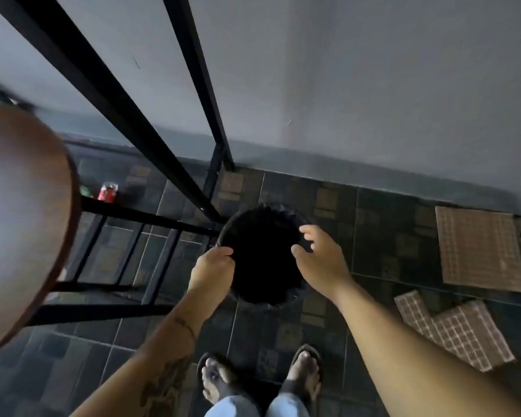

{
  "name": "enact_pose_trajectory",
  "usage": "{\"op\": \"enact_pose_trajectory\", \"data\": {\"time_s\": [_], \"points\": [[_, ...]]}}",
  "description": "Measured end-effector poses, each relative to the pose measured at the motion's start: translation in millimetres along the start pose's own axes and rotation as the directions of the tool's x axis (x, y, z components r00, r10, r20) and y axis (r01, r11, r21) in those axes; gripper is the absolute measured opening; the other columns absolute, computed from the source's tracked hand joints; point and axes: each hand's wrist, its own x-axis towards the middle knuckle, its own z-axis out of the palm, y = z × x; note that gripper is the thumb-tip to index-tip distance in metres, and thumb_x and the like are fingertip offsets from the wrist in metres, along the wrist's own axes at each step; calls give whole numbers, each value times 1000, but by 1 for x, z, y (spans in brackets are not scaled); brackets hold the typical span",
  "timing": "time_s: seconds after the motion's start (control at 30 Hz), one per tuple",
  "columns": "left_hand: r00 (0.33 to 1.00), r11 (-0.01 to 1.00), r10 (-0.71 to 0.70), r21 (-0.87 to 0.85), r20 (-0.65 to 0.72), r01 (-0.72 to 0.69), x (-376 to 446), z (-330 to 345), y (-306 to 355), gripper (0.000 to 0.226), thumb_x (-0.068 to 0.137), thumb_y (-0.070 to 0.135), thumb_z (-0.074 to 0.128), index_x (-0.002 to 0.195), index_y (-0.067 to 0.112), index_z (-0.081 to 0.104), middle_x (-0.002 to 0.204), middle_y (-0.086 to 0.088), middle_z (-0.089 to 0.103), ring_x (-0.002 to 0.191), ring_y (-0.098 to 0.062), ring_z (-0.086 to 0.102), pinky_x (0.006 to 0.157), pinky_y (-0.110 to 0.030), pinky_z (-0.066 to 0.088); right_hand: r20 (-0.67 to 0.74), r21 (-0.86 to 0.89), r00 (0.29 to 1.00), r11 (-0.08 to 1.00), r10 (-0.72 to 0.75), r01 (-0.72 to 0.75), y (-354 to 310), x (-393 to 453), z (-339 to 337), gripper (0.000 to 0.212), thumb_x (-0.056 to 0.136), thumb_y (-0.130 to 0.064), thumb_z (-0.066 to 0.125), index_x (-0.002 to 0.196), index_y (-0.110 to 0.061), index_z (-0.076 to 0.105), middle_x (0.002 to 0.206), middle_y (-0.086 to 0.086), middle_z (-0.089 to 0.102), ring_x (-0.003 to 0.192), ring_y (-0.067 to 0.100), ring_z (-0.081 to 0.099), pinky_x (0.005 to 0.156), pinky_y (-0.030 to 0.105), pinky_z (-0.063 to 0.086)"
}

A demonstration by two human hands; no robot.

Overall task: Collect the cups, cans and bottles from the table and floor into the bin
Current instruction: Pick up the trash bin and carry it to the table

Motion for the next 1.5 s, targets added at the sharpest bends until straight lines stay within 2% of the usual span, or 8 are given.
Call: {"op": "enact_pose_trajectory", "data": {"time_s": [0.13,0.3,0.57,0.77,1.13,1.3,1.43,1.5], "points": [[998,997,-23,67,-52,26,36,28,-39,53,85,16,52,137,24,57,125,-8,63,102,-29,64,71,-29,50,-63,-4,996,998,64,-64,63,37,23,46,93,-25,57,139,-26,48,142,0,51,126,18,50,93,31,41],[969,990,124,98,-214,-105,72,53,-76,64,81,11,52,143,23,50,143,-1,42,133,-26,40,113,-41,35,-189,-203,979,978,-81,41,123,66,47,53,92,-18,61,142,-25,46,152,-4,38,137,21,35,101,32,40],[891,937,342,174,-299,-302,108,74,-115,64,89,0,47,149,22,47,159,13,35,144,-14,36,116,-37,36,-180,-190,976,978,-126,91,162,106,74,71,99,-13,51,158,-30,16,165,-16,8,150,8,14,107,19,17],[849,904,407,279,-336,-323,108,70,-110,63,88,-7,47,146,18,53,156,12,42,138,-15,45,106,-22,32,-322,-219,935,973,-147,77,158,112,73,67,91,5,49,153,-17,34,159,-6,32,141,17,37,106,24,33],[784,879,471,144,-405,-454,-5,-7,-22,63,80,-12,57,137,13,61,133,8,55,125,-20,51,106,-42,46,-344,-287,913,950,-221,122,53,7,-11,73,78,16,53,144,-16,51,144,-4,53,130,21,46,104,30,37],[812,887,430,16,-396,-462,-116,-63,44,64,82,-14,49,137,17,60,131,15,51,125,-17,49,104,-25,38,-467,-315,838,938,-283,141,-32,-82,-71,70,69,21,53,131,-9,64,134,2,63,118,28,59,99,27,40],[771,847,492,16,-405,-532,-204,-119,102,68,78,-19,44,136,13,62,132,8,54,125,-17,51,108,-30,42,-521,-280,798,944,-303,176,-105,-164,-116,68,70,18,52,130,-12,65,127,-1,68,115,29,61,97,30,41],[755,830,485,-39,-442,-557,-243,-142,126,67,78,-19,46,135,14,61,129,12,54,123,-11,50,105,-16,39,-551,-267,774,944,-313,192,-138,-200,-134,66,73,15,53,131,-14,64,125,-2,69,116,27,60,97,30,42]]}}
